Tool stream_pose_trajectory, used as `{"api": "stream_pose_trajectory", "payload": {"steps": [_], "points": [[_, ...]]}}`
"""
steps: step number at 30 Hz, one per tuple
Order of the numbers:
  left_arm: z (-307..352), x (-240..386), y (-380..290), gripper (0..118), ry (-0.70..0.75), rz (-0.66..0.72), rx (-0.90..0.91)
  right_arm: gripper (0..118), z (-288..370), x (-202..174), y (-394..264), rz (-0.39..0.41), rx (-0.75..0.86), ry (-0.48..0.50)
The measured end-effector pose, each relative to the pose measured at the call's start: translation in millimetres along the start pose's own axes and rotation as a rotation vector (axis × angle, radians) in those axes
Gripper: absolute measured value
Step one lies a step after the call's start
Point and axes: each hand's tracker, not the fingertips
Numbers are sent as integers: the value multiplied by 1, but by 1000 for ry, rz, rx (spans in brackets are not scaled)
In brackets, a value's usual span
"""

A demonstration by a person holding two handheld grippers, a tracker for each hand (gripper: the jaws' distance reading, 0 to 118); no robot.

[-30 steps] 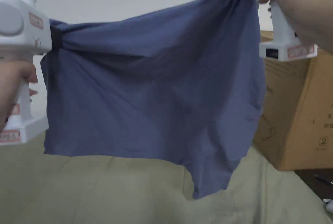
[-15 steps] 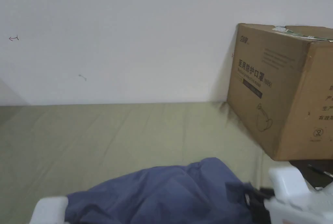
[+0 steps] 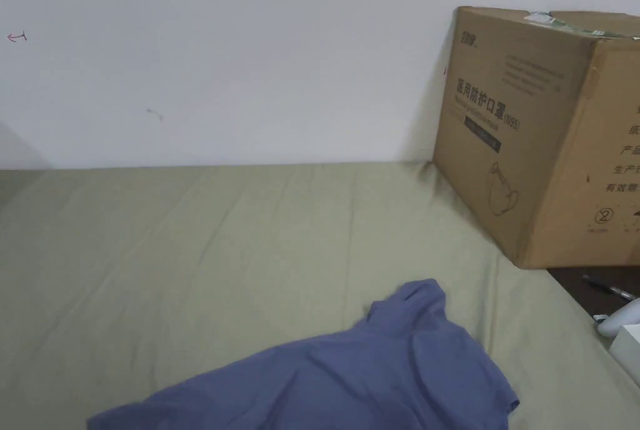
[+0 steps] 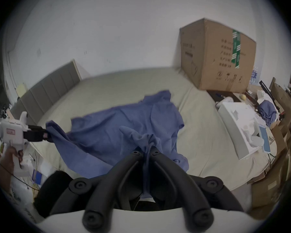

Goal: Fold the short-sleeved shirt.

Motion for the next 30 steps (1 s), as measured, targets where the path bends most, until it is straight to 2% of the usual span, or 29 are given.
{"api": "stream_pose_trajectory", "payload": {"steps": [1, 2, 5, 7, 8, 9, 10, 11, 12, 13, 14, 17, 19, 22, 23, 24, 25, 26, 27, 28, 29, 30], "points": [[-13, -2, 1, 7, 4, 3, -52, 5, -23, 3, 1, -13, -67, -6], [-30, -5, 2, 7, 7, 24, -77, 5, -52, 8, 1, -59, -124, -38], [-66, -7, 4, 10, 56, 21, -185, 5, -103, 20, -3, -176, -243, -33], [-71, -10, 2, 11, 60, 28, -168, 6, -122, 28, -6, -190, -273, -47], [-71, -11, 2, 27, 55, 44, -170, 14, -126, 28, -5, -174, -269, -47], [-69, -15, 1, 54, 34, 90, -155, 30, -123, 25, -6, -164, -271, -57], [-67, -18, 1, 90, 23, 128, -142, 60, -120, 24, -6, -159, -268, -61], [-67, -21, -3, 118, 21, 177, -127, 110, -115, 25, -6, -154, -248, -57], [-55, -22, -5, 115, 1, 183, -57, 116, -109, 25, -6, -169, -215, -29], [-43, -24, -5, 114, 5, 187, 22, 109, -93, 25, -3, -191, -86, 14], [-28, -23, -1, 114, 8, 191, 57, 106, -66, 20, -9, -191, -90, 12], [15, -21, 6, 114, 15, 193, 171, 116, -14, 7, -9, -195, -50, 17], [39, -18, 12, 114, 7, 202, 232, 117, -12, 9, 12, -173, 25, 52], [70, -14, 10, 114, -14, 219, 290, 114, 26, -17, 16, -131, 188, 135], [78, -14, 7, 111, -27, 219, 303, 107, 38, -25, 13, -115, 260, 154], [86, -12, 3, 100, -40, 218, 319, 93, 49, -32, 10, -89, 333, 181], [92, -11, -2, 75, -41, 222, 352, 63, 57, -38, 7, -63, 388, 186], [99, -10, -9, 49, -41, 221, 401, 37, 64, -42, 1, -49, 457, 151], [100, -9, -14, 31, -39, 213, 429, 24, 68, -49, 0, -22, 482, 107], [100, -7, -17, 31, -5, 205, 422, 24, 69, -54, 1, -13, 486, 81], [100, -4, -22, 0, 57, 207, 438, 0, 72, -56, 2, -30, 488, 55], [101, -5, -26, 0, 40, 202, 436, 0, 73, -56, 5, -51, 486, 94]]}}
